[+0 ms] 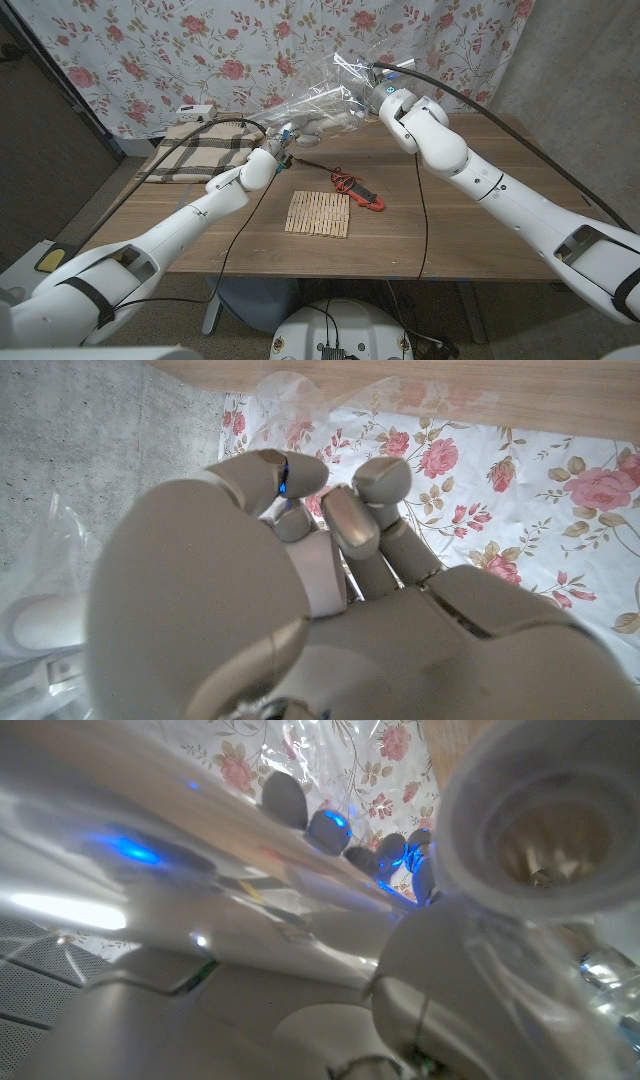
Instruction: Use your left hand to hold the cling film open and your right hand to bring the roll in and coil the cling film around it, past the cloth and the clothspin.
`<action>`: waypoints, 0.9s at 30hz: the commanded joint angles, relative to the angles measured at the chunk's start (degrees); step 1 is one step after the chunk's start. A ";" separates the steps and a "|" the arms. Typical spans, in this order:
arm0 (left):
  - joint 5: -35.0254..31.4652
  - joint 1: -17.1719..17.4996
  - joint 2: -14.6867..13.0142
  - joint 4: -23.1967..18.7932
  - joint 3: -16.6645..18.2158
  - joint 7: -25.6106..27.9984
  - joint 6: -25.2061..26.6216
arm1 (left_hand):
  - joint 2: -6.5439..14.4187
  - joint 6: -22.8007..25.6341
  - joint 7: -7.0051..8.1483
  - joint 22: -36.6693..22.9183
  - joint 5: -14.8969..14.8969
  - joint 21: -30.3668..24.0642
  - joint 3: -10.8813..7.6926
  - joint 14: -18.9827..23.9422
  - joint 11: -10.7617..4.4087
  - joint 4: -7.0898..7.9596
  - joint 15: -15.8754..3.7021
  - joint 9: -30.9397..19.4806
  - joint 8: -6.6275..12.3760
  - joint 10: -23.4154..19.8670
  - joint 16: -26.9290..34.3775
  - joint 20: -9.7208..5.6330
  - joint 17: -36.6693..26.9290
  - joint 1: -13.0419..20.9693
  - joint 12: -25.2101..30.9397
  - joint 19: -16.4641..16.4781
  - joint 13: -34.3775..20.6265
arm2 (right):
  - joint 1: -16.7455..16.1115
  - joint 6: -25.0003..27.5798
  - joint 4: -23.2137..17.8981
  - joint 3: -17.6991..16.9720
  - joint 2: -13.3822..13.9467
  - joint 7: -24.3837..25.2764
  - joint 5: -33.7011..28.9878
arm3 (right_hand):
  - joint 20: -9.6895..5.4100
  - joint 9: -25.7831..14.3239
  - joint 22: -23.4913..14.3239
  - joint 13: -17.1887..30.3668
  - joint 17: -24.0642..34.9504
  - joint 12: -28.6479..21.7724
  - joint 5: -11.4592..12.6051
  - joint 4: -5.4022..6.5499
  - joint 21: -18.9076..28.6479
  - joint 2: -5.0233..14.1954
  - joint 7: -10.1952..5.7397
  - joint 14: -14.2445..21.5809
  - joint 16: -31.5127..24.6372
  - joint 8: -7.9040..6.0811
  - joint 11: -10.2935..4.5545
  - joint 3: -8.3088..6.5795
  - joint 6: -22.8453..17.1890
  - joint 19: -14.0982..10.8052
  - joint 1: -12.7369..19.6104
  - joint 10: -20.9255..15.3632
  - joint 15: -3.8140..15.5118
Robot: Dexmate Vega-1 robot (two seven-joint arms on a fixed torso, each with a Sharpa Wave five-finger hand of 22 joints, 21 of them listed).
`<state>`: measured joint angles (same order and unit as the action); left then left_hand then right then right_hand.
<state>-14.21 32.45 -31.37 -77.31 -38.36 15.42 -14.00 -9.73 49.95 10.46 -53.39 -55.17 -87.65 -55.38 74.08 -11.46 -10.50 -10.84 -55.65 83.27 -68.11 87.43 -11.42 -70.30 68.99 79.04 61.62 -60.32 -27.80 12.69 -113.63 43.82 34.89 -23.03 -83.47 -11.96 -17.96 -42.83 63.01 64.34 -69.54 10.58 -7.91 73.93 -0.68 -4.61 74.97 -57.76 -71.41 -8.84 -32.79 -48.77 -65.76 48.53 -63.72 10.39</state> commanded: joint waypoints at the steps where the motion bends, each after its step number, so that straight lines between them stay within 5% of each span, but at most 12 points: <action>1: 0.38 0.65 -0.16 -2.03 0.99 1.31 1.11 | 0.52 -0.19 0.02 -0.24 -0.19 0.05 -0.12 0.22 -0.18 0.13 -0.30 -16.26 8.08 -0.09 0.32 -0.39 -0.06 0.08 11.61 0.27 -11.03 | -0.77 -0.12 -0.59 0.00 0.65 0.40 -0.28 | -0.09 -0.10 -0.53 8.17 6.62 -20.67 0.39 0.13 14.16 7.71 -0.04 2.21 -31.71 -0.41 -1.36 -0.20 -0.10 -0.03 -6.21 -2.17 1.69; 27: 0.26 2.87 -1.53 -4.96 2.59 3.07 1.48 | 0.52 -0.12 0.05 -0.48 -0.30 0.00 -0.18 0.32 -0.19 0.14 -0.30 -16.27 8.09 -0.24 0.36 -0.47 -0.06 0.04 11.63 0.21 -11.04 | -2.17 -0.76 -2.47 0.17 0.35 -0.94 -2.24 | -0.09 0.07 -0.63 8.17 6.62 -20.66 0.40 0.09 14.21 7.68 -0.11 2.27 -31.71 -0.50 -1.34 -0.20 0.00 -0.06 -6.23 -2.29 1.69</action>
<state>-13.99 34.45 -32.58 -81.49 -36.41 17.60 -12.11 -9.73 49.95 10.45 -53.75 -55.17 -87.65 -55.37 74.20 -11.28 -10.50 -10.96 -53.01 83.27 -67.93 87.42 -11.45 -70.30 68.99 79.03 61.84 -60.31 -29.16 11.93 -115.30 43.82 35.52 -23.11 -84.54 -11.96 -17.81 -42.83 63.00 64.33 -69.54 10.58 -7.91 74.27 -0.67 -4.45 75.17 -57.76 -71.62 -8.53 -32.79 -48.59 -65.76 48.53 -64.03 10.56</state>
